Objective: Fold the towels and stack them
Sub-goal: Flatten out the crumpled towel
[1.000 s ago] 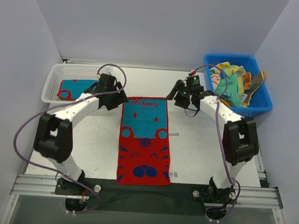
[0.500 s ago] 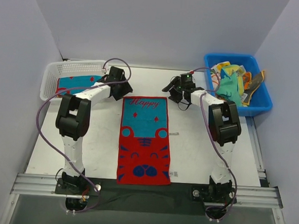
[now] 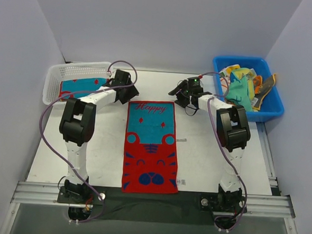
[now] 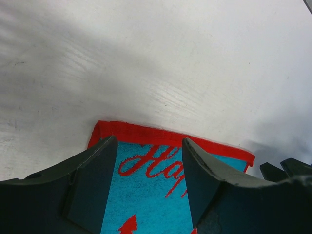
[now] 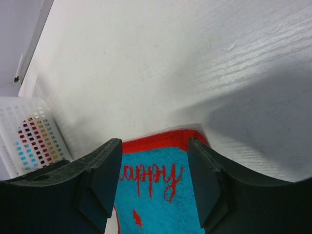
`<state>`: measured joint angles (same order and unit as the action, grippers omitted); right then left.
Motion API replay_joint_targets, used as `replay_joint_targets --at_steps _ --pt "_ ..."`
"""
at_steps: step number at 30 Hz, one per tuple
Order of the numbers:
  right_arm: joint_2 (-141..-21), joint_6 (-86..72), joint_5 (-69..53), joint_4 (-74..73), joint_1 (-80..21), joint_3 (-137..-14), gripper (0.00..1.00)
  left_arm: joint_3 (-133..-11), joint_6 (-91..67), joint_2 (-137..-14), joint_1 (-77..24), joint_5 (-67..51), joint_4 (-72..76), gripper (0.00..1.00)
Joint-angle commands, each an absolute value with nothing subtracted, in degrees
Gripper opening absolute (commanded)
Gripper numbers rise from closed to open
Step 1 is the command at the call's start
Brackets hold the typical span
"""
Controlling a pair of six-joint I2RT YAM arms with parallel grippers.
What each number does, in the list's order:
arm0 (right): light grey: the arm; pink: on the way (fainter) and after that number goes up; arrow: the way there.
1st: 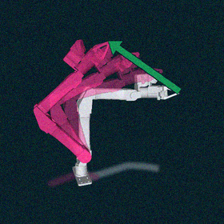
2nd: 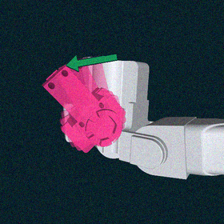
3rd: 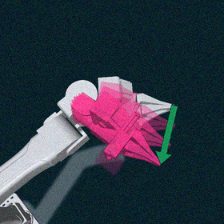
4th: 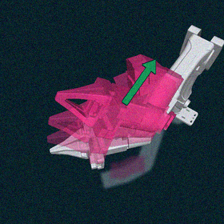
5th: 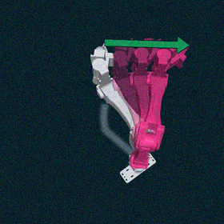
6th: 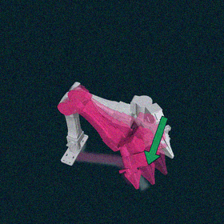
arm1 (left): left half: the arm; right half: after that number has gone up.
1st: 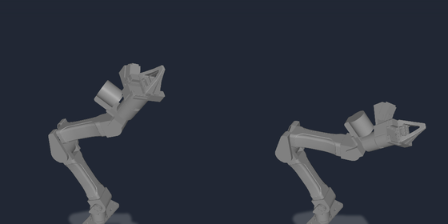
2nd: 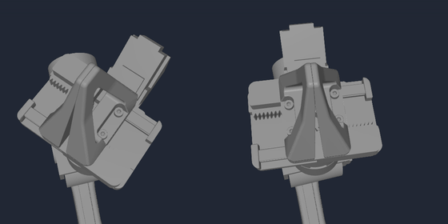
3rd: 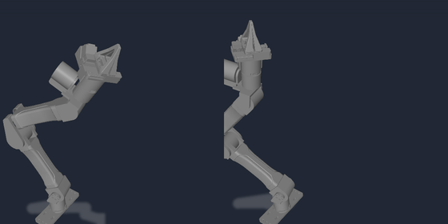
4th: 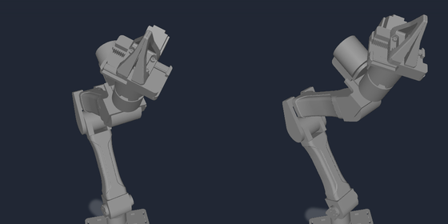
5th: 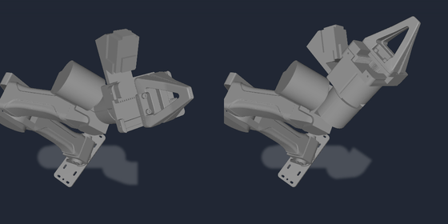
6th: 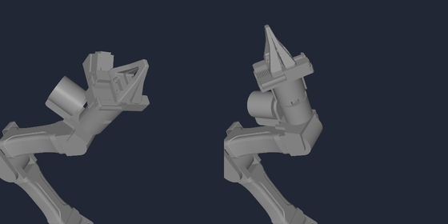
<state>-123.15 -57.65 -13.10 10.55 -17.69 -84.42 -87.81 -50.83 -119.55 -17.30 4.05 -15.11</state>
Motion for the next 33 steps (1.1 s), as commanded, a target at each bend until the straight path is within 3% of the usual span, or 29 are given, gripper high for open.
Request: replay_joint_targets --at_steps 1,15,33 --pt "-122.96 -59.32 -12.83 12.48 -18.10 -84.37 0.56 -84.56 -52.12 -116.64 -16.70 7.38 -16.79 0.67" --pt "-124.01 -59.41 -12.83 11.95 -19.69 -82.18 0.55 -80.50 -46.85 -108.46 -20.12 16.87 -17.49 0.72" --pt "-120.50 -51.77 -8.43 6.85 -16.70 -79.28 0.55 -85.86 -52.63 -114.95 -21.71 11.08 -16.88 0.78"
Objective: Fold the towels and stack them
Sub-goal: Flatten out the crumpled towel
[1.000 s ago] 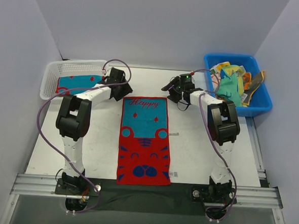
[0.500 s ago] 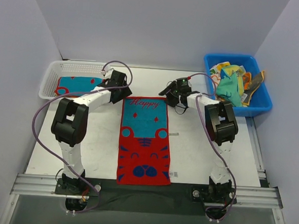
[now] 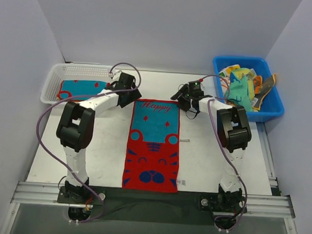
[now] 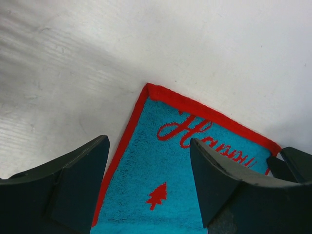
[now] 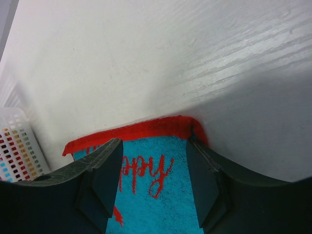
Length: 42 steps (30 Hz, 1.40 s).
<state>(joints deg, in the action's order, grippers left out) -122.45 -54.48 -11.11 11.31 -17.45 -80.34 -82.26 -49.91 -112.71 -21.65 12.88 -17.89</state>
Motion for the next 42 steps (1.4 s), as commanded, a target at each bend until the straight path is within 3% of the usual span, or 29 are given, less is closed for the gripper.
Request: replay_joint_targets --at_steps 1,15,26,39,42 --pt "-120.41 -52.38 -8.70 7.20 -16.70 -79.19 0.55 -86.39 -53.17 -115.66 -21.71 10.55 -16.70 0.77" --pt "-120.50 -54.75 -10.72 9.40 -16.79 -79.45 0.55 -97.03 -58.45 -126.82 -21.62 9.23 -16.79 0.63" --pt "-120.67 -55.11 -10.72 9.93 -16.44 -79.01 0.55 -98.53 -58.27 -129.73 -20.57 10.90 -17.93 0.42" --pt "-119.36 -59.32 -10.11 14.32 -15.21 -75.32 0.54 -97.82 -57.57 -129.20 -19.78 10.11 -16.96 0.38" --pt "-119.27 -59.59 -9.76 14.68 -15.12 -75.32 0.52 -97.73 -57.39 -129.29 -19.78 9.67 -16.88 0.32"
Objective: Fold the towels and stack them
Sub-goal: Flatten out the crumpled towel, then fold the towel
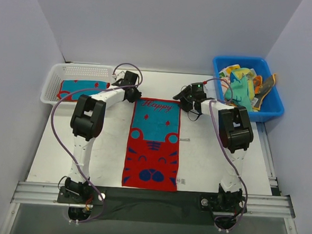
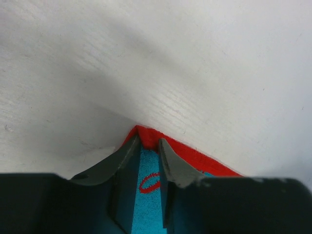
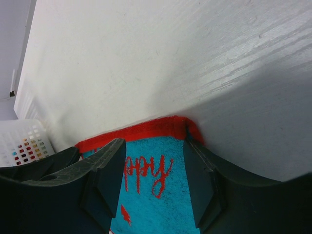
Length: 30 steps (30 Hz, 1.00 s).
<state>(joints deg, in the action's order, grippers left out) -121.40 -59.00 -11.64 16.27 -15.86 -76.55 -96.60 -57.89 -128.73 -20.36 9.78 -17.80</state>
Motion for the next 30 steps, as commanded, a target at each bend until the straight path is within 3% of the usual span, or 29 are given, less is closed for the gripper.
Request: replay_joint_targets --at_steps 1,7,9,30 --pt "-119.35 -59.68 -9.76 14.85 -15.03 -75.50 0.51 -97.65 -57.39 -129.29 -19.78 9.49 -16.79 0.27" --pt "-120.58 -60.29 -9.58 15.29 -14.94 -76.73 0.42 -97.21 -56.60 -129.20 -19.60 9.05 -16.52 0.13" --pt "-120.59 -60.29 -9.49 15.64 -14.94 -76.73 0.40 -96.68 -56.43 -128.94 -19.60 8.88 -16.26 0.02" --pt "-121.64 -62.67 -9.23 21.88 -14.33 -77.17 0.38 -93.25 -56.51 -124.80 -19.34 6.68 -13.18 0.00"
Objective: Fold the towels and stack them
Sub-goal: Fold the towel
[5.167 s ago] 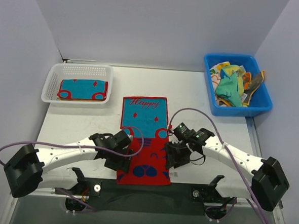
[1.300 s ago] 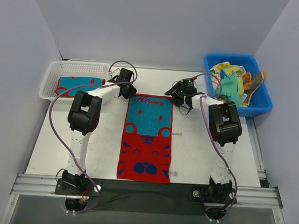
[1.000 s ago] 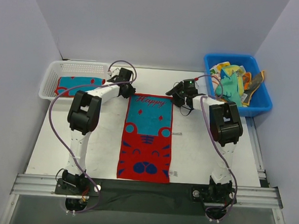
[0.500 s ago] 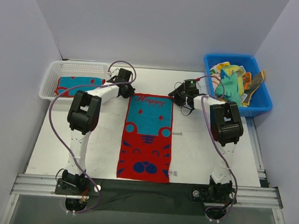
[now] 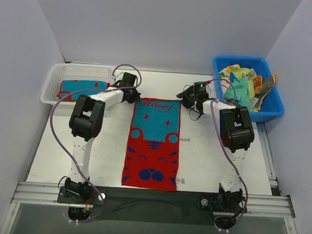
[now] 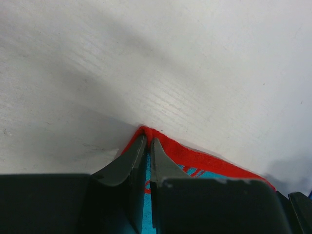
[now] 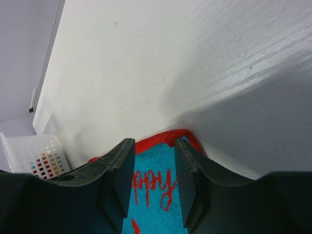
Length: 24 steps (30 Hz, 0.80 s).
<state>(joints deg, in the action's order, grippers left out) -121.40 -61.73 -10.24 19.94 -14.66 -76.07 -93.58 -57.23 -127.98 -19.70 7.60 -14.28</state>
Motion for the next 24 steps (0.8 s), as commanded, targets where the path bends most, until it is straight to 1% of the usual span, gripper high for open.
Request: replay_joint_targets --at_steps 1,16,19,20,21,22,24 --pt "-122.08 -62.75 -9.49 21.80 -14.33 -77.43 0.38 -93.16 -56.60 -124.80 -19.34 6.68 -13.10 0.00" --pt "-123.83 -65.22 -10.99 18.11 -14.50 -78.48 0.38 -92.73 -56.60 -124.81 -19.34 6.24 -12.83 0.00" --pt "-124.28 -64.86 -10.37 17.32 -14.33 -79.28 0.31 -92.46 -56.34 -124.54 -19.34 6.42 -12.83 0.00" --pt "-124.36 -64.78 -10.20 17.23 -14.33 -79.54 0.24 -92.37 -56.16 -124.45 -19.34 6.50 -12.92 0.00" --pt "-124.54 -64.69 -10.20 16.79 -14.24 -79.80 0.21 -92.29 -56.08 -124.37 -19.34 6.68 -12.83 0.00" --pt "-124.72 -64.25 -10.28 16.53 -14.15 -80.24 0.15 -92.20 -55.90 -124.19 -19.25 6.94 -12.92 0.00" --pt "-124.89 -63.90 -10.28 16.26 -13.98 -80.59 0.10 -92.20 -55.64 -123.93 -19.25 7.12 -12.83 0.00"
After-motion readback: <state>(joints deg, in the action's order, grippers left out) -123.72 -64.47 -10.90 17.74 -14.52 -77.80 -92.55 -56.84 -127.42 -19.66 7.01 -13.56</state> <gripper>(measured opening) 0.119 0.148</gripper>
